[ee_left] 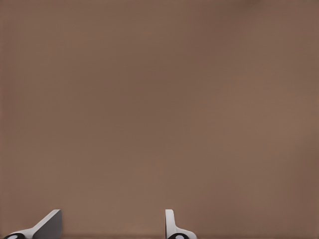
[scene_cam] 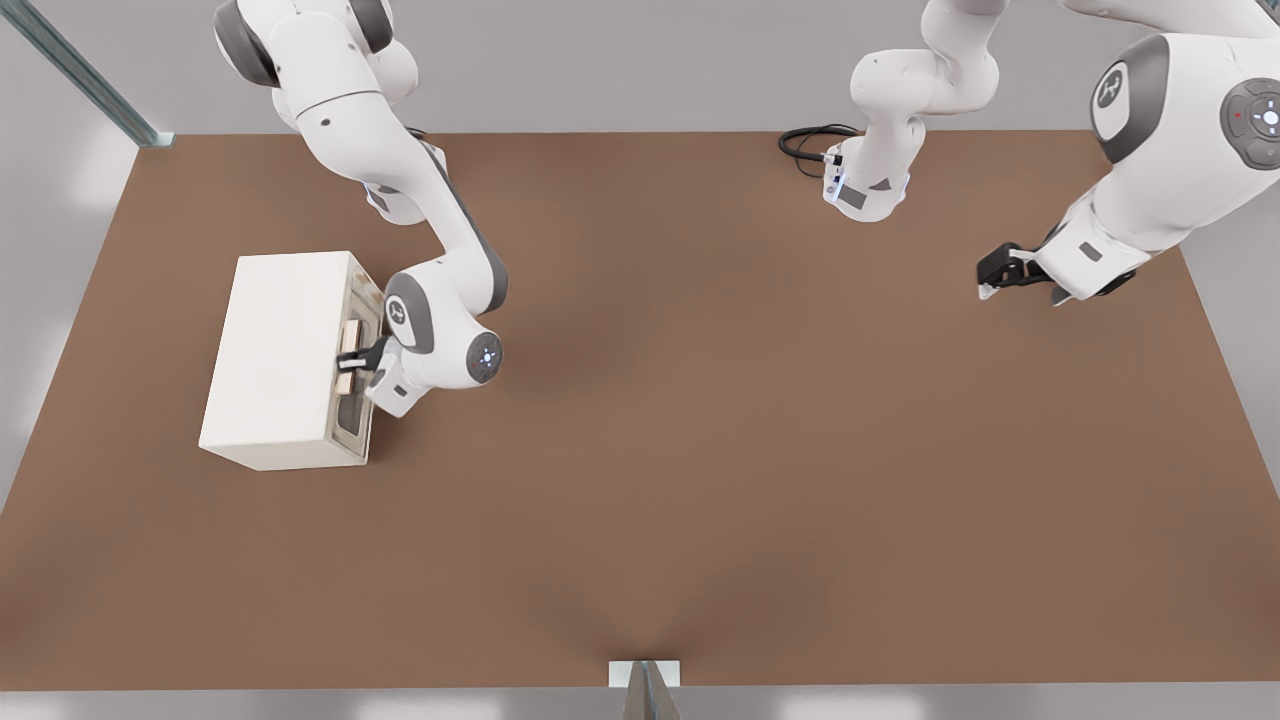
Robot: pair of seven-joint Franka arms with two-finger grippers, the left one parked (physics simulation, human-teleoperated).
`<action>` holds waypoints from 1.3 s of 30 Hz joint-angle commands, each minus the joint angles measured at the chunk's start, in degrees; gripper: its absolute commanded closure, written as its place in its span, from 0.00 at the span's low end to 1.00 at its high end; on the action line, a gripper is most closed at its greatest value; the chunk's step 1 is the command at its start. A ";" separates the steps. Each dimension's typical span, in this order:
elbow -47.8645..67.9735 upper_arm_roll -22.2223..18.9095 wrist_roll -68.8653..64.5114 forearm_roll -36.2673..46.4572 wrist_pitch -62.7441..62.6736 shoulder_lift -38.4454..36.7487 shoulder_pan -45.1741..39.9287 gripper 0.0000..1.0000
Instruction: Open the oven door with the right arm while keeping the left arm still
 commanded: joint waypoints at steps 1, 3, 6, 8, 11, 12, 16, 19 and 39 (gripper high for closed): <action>-0.70 -0.02 11.85 0.61 0.80 -0.18 0.06 0.79; -2.02 -0.02 11.85 0.61 0.80 -0.44 0.06 0.79; -2.46 -0.02 11.85 0.78 0.89 -0.53 -0.02 0.79; -2.55 -0.02 11.76 0.78 1.68 -0.35 -0.64 0.79; -2.63 -0.02 11.85 0.87 2.03 -0.09 -0.73 0.79; -2.72 -0.10 11.76 0.78 2.20 0.08 -1.08 0.79; -3.42 -0.19 11.76 0.78 2.73 0.00 -1.17 0.79; -3.42 -0.19 11.76 0.78 2.82 0.00 -1.69 0.79; -4.30 -0.28 11.85 0.69 3.70 0.70 -2.05 0.79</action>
